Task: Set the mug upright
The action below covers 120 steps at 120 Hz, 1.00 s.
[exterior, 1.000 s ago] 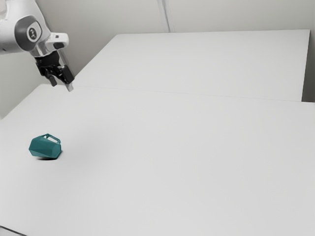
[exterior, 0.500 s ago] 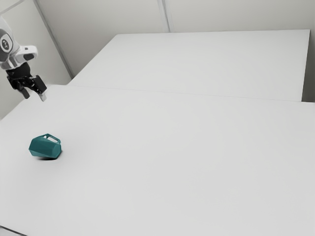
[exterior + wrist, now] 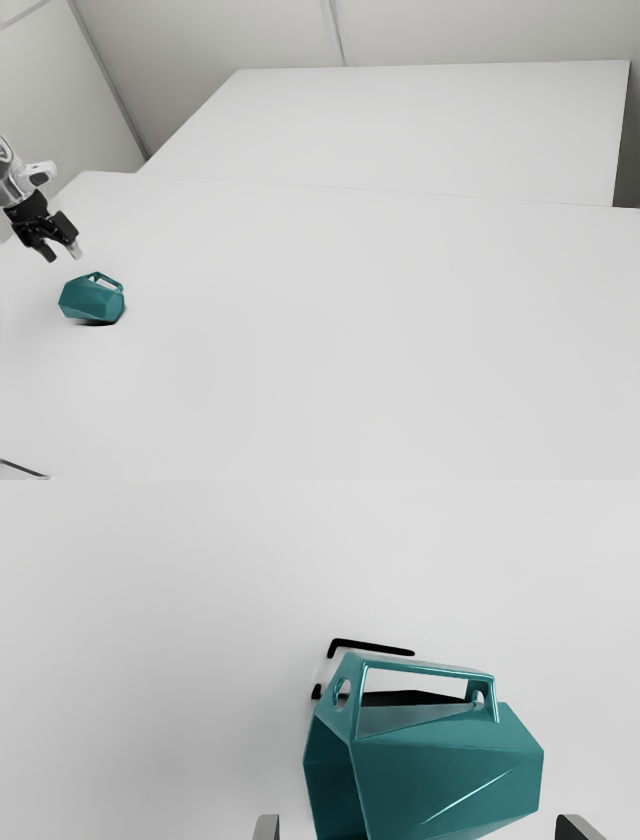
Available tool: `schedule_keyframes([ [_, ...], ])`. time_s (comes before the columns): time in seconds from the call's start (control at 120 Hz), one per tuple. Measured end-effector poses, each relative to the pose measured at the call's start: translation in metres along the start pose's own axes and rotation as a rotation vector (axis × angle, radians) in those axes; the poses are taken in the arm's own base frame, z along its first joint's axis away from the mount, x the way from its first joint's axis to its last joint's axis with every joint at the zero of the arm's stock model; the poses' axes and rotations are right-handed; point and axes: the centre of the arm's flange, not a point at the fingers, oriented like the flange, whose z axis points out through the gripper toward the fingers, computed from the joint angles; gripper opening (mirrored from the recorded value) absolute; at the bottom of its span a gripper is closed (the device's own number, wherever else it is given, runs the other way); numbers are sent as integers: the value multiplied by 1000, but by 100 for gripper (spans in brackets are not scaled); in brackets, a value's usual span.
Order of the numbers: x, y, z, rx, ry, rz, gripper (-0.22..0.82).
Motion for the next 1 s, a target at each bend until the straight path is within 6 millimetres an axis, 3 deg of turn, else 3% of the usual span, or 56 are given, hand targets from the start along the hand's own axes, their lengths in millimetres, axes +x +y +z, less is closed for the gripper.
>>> schedule_keyframes([
  [0.175,3,-29,30,-81,-2,42,60],
  [0.375,8,-42,41,-137,6,102,60],
  [0.5,0,-52,48,-180,9,120,60],
  [1.0,-15,-52,58,-303,-3,154,60],
])
